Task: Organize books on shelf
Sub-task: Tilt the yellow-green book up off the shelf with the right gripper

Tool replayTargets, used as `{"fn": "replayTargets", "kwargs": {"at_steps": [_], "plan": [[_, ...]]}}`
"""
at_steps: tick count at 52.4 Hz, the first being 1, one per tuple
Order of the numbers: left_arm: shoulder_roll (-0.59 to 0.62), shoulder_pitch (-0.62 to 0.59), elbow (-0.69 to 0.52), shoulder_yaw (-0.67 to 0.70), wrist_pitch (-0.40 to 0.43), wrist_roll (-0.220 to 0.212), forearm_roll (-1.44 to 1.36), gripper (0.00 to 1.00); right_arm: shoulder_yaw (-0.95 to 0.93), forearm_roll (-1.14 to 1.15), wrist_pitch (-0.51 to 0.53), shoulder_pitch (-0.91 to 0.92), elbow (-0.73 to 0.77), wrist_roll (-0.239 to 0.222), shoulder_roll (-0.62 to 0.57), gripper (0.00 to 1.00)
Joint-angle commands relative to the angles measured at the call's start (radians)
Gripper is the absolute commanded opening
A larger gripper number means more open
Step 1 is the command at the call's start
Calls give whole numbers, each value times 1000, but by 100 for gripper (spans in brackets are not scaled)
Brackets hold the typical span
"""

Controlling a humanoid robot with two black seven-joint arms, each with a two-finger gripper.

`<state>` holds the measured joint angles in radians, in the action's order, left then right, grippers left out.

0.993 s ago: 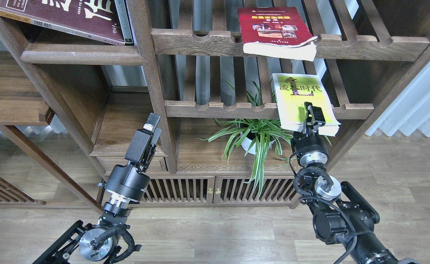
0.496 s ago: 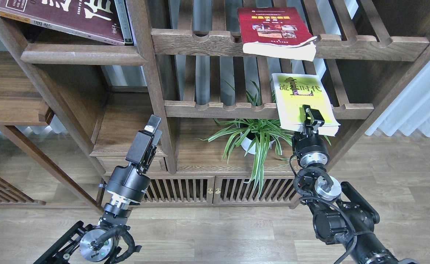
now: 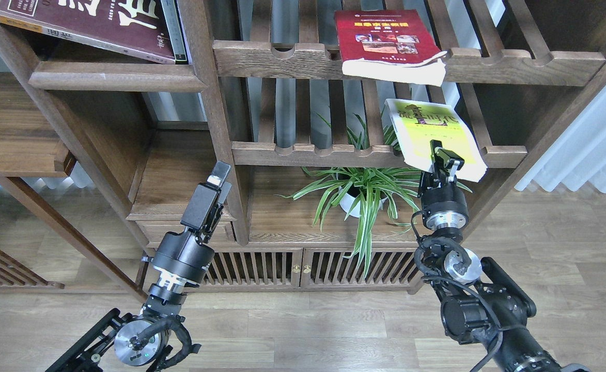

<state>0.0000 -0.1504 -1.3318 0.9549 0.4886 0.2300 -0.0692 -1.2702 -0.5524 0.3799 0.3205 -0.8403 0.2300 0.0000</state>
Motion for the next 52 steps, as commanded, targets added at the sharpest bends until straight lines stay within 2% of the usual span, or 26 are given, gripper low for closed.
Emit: {"fn": "replayTargets", "kwargs": {"at_steps": [1,8,22,25,34,52], "plan": [[0,2,6,1,0,0,0,100,-1,-4,23,-1,-6,2,0,5],[0,0,40,10,0,2,5,100,-1,-9,109,-12,-19,2,0,5],[0,-8,85,21,0,5,12,100,6,-37,109,-147,-144,-14,-67,3],[0,-15,85,22,0,2,15,100,6,-38,109,-211,-230,-14,-71,3],[2,-23,85,19,0,0,37,100,32,-38,109,-293,-333,-15,-72,3],[2,-29,72,-2,0,0,126,100,212,-35,109,-399,-457,-14,-161,3]]}}
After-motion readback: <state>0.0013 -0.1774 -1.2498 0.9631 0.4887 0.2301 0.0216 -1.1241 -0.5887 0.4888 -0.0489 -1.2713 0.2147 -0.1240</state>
